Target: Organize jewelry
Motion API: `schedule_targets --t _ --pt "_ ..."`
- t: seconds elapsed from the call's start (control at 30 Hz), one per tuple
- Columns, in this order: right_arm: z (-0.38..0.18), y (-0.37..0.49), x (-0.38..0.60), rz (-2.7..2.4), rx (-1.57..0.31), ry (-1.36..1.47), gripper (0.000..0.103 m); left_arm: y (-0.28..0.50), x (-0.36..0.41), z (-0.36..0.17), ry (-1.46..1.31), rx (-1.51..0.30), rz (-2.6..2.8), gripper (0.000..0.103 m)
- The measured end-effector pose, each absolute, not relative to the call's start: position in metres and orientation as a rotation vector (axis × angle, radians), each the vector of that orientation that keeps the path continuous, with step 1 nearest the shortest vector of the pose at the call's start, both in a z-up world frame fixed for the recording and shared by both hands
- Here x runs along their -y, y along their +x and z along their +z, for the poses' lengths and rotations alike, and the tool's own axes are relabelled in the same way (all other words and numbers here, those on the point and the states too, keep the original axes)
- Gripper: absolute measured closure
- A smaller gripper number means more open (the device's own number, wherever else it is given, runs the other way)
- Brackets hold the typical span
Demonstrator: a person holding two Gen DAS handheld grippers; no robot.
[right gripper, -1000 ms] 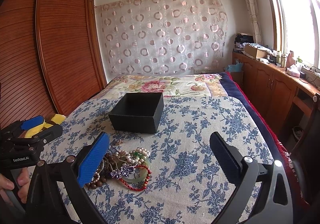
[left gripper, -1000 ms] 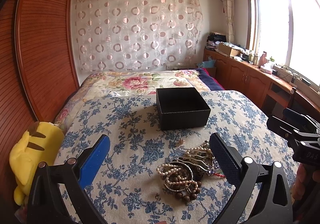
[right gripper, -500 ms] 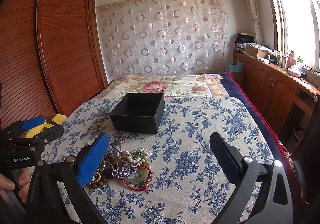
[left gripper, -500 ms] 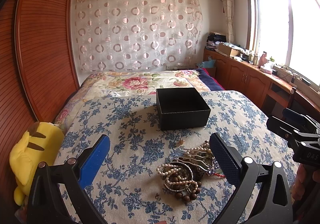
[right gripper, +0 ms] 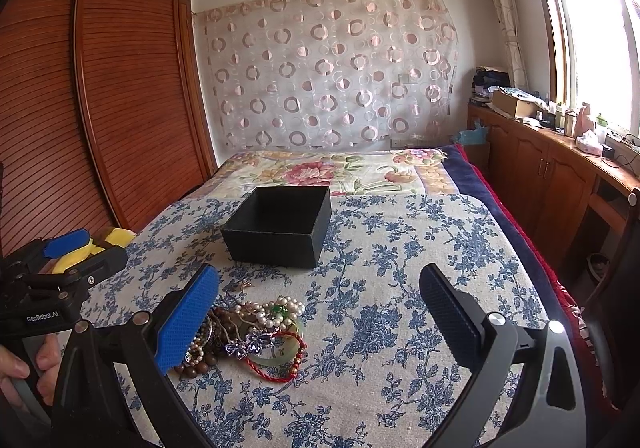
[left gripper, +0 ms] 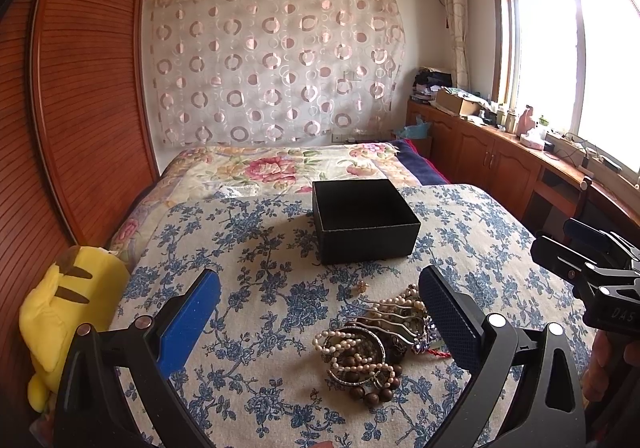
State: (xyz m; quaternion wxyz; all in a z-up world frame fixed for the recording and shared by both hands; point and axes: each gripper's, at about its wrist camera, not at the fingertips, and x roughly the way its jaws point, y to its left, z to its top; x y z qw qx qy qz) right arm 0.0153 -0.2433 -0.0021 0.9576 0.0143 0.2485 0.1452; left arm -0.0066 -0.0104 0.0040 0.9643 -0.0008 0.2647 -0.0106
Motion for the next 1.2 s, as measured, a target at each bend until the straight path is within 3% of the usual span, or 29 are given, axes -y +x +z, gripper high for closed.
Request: schedule_targets --t 0.63,1.2 --pt "-0.008 0.015 0.242 0.305 -0.508 0.039 0.002 -0.007 0.010 0.007 0.001 -0.550 -0.034 0.007" --pt "-0.017 0.018 0.220 0.418 -0.572 0.000 0.002 0.003 -0.029 -0.036 -0.004 -0.683 -0.042 0.007"
